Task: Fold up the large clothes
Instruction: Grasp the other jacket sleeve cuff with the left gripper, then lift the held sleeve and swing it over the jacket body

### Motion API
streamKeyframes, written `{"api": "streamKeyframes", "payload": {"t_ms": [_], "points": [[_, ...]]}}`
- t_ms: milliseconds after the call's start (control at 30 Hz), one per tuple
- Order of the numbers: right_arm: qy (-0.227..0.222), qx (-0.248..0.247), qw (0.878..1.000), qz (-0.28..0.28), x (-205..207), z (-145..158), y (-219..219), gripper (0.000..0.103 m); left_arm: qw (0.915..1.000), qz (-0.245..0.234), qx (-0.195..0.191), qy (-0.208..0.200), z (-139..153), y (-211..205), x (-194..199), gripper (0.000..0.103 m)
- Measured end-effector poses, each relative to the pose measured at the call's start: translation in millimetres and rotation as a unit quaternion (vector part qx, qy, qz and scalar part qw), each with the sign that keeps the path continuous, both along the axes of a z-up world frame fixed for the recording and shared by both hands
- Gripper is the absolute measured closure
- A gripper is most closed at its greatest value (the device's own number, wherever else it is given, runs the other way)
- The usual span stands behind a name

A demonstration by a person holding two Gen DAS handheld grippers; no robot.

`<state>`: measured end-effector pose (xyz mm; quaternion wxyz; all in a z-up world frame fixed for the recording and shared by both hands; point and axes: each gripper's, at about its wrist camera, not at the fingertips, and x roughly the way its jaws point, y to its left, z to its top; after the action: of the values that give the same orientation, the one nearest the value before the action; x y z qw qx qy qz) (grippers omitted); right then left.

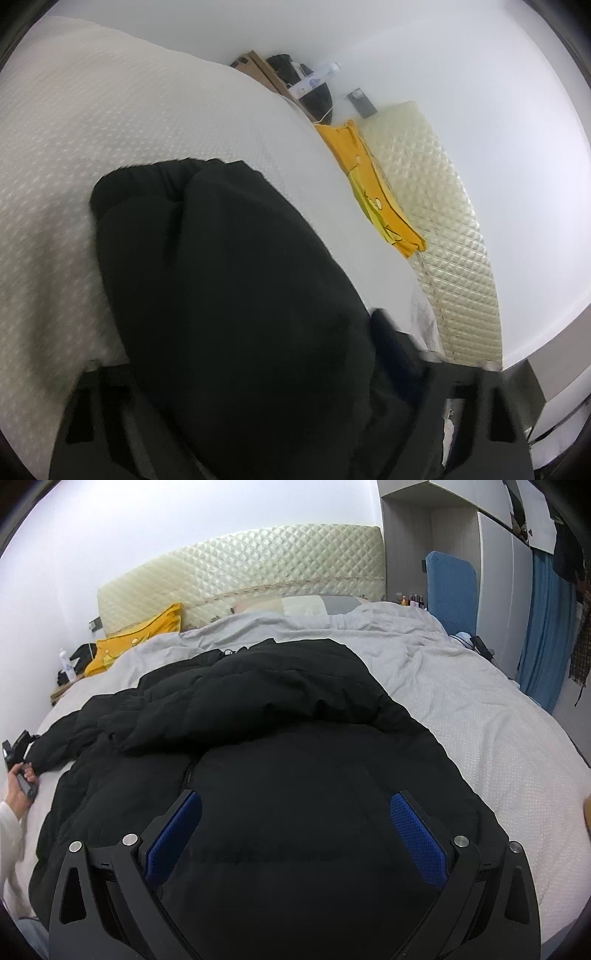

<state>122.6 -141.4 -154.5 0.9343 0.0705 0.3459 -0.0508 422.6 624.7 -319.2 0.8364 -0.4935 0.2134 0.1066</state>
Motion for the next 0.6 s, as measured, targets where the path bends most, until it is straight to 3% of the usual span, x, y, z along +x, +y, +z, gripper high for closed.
{"api": "streamKeyframes", "payload": {"t_ms": [133,233,433,600], "points": [[-0.002,0.005,1.000,-0.001,-0.2,-0.2,0.8,0.000,1.0000,0.007,-0.004,0.006,6.1,4.1,-0.9,0.068],[-0.001,0.015,1.000,0.002,-1.1,1.3,0.3,0.000,0.9996,0.008,0.017,0.020,25.8,3.8,-8.9,0.082],[0.004,0.017,1.000,0.020,-6.7,4.5,0.4,0.000,0.9907,0.010,0.123,0.056,94.8,-21.2,-28.3,0.093],[-0.004,0.009,0.999,0.033,-15.9,10.0,-1.8,0.000,0.9837,0.024,0.170,0.054,154.0,-48.1,-49.4,0.096]]}}
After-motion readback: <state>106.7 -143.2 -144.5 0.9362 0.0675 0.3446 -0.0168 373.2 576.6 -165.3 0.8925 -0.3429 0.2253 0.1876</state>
